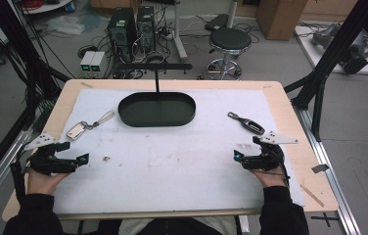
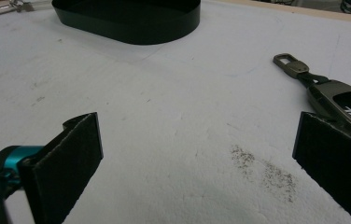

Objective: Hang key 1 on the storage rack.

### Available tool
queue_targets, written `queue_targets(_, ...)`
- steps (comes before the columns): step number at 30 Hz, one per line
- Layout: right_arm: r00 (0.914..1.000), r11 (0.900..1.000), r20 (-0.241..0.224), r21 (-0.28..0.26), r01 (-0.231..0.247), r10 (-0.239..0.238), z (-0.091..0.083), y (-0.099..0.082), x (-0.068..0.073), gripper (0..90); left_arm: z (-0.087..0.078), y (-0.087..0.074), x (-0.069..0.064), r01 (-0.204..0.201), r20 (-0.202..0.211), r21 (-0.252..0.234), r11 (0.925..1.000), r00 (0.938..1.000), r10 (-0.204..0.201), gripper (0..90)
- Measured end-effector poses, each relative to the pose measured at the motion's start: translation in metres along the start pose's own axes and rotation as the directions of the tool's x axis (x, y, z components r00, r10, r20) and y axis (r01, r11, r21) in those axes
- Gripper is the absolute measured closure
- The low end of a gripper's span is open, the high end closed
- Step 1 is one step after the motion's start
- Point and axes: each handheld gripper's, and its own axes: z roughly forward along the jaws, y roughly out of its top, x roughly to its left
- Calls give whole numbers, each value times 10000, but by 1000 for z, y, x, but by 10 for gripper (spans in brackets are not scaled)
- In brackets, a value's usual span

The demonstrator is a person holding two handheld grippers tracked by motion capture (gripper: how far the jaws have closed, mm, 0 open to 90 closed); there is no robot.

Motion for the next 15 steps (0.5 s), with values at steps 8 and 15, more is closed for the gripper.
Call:
queue_targets(8, 9999, 9999, 108, 82, -81, 80, 3, 0, -1, 7, 9, 18, 1, -469, -233, 444, 9979, 9986, 480, 19)
queue_targets(15, 9997, 9999, 231, 167, 10, -14, 2, 0, -1, 7, 13, 30, 4, -888, -479, 671, 9938, 9946, 921, 19)
